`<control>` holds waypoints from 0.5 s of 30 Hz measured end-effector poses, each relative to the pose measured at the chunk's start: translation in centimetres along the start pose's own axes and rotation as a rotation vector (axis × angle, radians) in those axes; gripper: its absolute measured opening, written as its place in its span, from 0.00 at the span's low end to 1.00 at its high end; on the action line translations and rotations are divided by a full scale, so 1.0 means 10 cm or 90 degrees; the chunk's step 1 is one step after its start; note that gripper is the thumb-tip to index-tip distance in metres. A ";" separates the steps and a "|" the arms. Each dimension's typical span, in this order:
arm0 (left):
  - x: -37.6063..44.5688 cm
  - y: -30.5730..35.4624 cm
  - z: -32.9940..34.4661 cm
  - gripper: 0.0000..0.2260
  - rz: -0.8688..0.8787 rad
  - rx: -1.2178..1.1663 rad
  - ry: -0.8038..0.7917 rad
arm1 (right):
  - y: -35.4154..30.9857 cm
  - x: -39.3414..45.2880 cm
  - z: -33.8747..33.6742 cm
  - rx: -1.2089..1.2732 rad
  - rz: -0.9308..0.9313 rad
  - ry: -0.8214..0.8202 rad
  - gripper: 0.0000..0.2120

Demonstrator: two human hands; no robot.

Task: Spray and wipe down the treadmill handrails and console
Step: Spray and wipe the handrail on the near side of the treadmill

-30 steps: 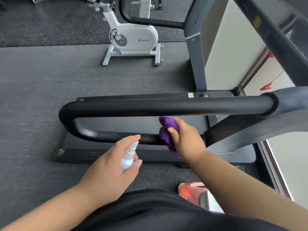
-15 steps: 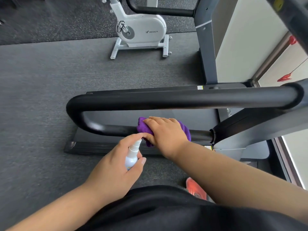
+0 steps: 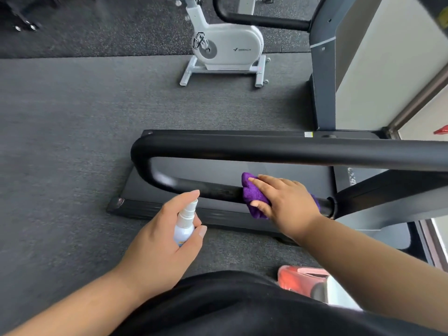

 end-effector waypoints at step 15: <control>-0.09 -0.32 -0.35 0.24 -0.044 0.034 0.021 | -0.75 1.01 0.13 0.329 0.115 0.114 0.25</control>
Point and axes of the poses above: each hand's wrist, its own x-axis towards the middle knuckle, its own z-axis out of the palm, y = z × x, the point moved 8 cm from there along x, towards the middle knuckle, and after that the axes turned 13 degrees about -z, right-handed, at the moved point
